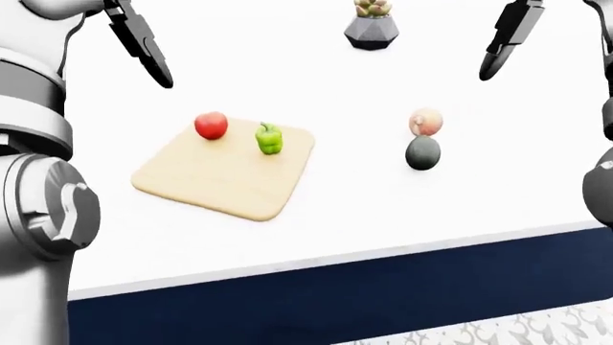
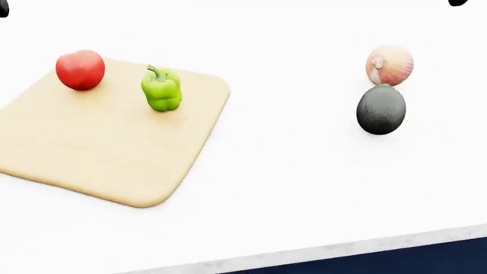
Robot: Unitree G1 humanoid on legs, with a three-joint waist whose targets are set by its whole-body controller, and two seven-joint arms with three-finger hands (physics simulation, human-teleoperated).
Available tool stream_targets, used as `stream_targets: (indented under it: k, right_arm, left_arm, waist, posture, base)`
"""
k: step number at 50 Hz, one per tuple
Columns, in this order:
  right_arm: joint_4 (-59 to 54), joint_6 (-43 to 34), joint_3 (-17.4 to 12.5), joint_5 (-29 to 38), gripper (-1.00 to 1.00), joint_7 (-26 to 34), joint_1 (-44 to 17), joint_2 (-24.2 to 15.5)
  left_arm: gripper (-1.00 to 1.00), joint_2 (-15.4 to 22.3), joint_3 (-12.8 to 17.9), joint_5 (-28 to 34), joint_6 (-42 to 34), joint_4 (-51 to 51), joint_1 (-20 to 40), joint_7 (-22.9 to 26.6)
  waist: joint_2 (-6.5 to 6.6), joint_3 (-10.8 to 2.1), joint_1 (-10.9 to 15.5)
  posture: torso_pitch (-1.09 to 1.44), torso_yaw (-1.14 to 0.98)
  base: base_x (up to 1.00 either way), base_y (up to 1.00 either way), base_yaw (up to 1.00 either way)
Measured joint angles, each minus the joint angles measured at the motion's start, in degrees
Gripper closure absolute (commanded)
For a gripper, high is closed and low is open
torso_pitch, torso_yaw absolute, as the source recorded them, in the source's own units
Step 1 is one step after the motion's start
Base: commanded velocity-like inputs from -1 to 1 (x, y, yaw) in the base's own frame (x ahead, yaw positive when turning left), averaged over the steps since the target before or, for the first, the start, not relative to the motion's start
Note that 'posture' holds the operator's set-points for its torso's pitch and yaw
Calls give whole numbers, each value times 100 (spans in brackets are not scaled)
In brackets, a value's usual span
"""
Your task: Place the avocado, onion, tomato and bell pepper on the cutting board.
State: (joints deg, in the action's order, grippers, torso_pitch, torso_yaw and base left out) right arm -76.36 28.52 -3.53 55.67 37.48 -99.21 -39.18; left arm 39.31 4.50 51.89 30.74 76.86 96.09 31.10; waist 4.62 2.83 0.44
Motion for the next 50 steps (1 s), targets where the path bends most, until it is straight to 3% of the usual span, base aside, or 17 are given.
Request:
stream_targets:
  k: [4,7,12,15,19,24,28,31,32,36,39,43,45,50]
  right_arm:
    - [-18,50,19,-14,-100,20,21,107]
    - [-31,50,22,3,-100,49,-2,82]
    - [61,60,-2,-18,-100,33,-65,61]
    - [71,83,-7,-32,-100,39,-76,38]
    - [-21,39,-38,-30,-100,101,20,-49]
    - [1,34,-15,-11,-100,136,-28,-19]
    - [14,51,-13,-23,-100,138,-28,-15]
    - [31,54,-12,-22,-100,140,-61,-4]
    - [45,65,-15,-32,-100,137,-35,35]
    - [-24,125,26,-19,-100,199,24,63]
    - [0,149,31,7,-100,185,-5,20]
    - [58,204,3,-17,-100,201,-72,25]
    - [71,221,-2,-31,-100,214,-90,16]
    - [-23,167,-8,6,-100,236,-4,-90]
  left_arm:
    - [-100,77,5,36,-47,65,-76,16]
    - [-100,70,-20,71,-62,62,-48,29]
    - [-100,94,-17,106,-32,50,-22,-9]
    - [-100,79,-14,115,-32,21,22,-8]
    - [-100,-34,-42,110,43,36,-12,38]
    - [-100,40,-19,128,16,2,46,32]
    - [-100,47,-20,130,21,-30,64,-3]
    - [-100,59,-14,140,10,-16,56,-3]
    - [-100,86,-5,140,4,-16,25,-5]
    - [-100,121,-19,188,-54,92,-27,36]
    - [-100,114,-7,185,-47,26,-25,28]
    - [-100,140,0,182,-49,39,-8,35]
    - [-100,128,-6,188,-58,25,23,39]
    - [-100,0,-49,186,28,52,15,74]
  waist:
    - [-63,-37,6]
    - [-181,-31,-49]
    - [-527,8,-35]
    - [-854,-54,-14]
    - [-639,4,-82]
    - [-359,61,15]
    - [-184,36,6]
    - [26,-14,-12]
    - [-44,-12,1]
    - [-109,-36,-50]
    - [-264,-6,-71]
    - [-564,5,-28]
    - [-815,-42,-16]
    - [-624,10,-101]
  posture:
    - [0,0]
    - [0,0]
    - [0,0]
    - [0,0]
    - [0,0]
    - [0,0]
    - [0,0]
    - [0,0]
    - [0,0]
    - [0,0]
    - [0,0]
    - [0,0]
    - [0,0]
    - [0,0]
  base:
    - [0,-18,0]
    - [0,-18,0]
    - [0,-18,0]
    - [0,-18,0]
    - [0,-20,0]
    - [0,-20,0]
    - [0,-20,0]
    - [0,-20,0]
    - [0,-21,0]
    - [0,-20,0]
    - [0,-20,0]
    - [0,-20,0]
    - [0,-20,0]
    - [0,-20,0]
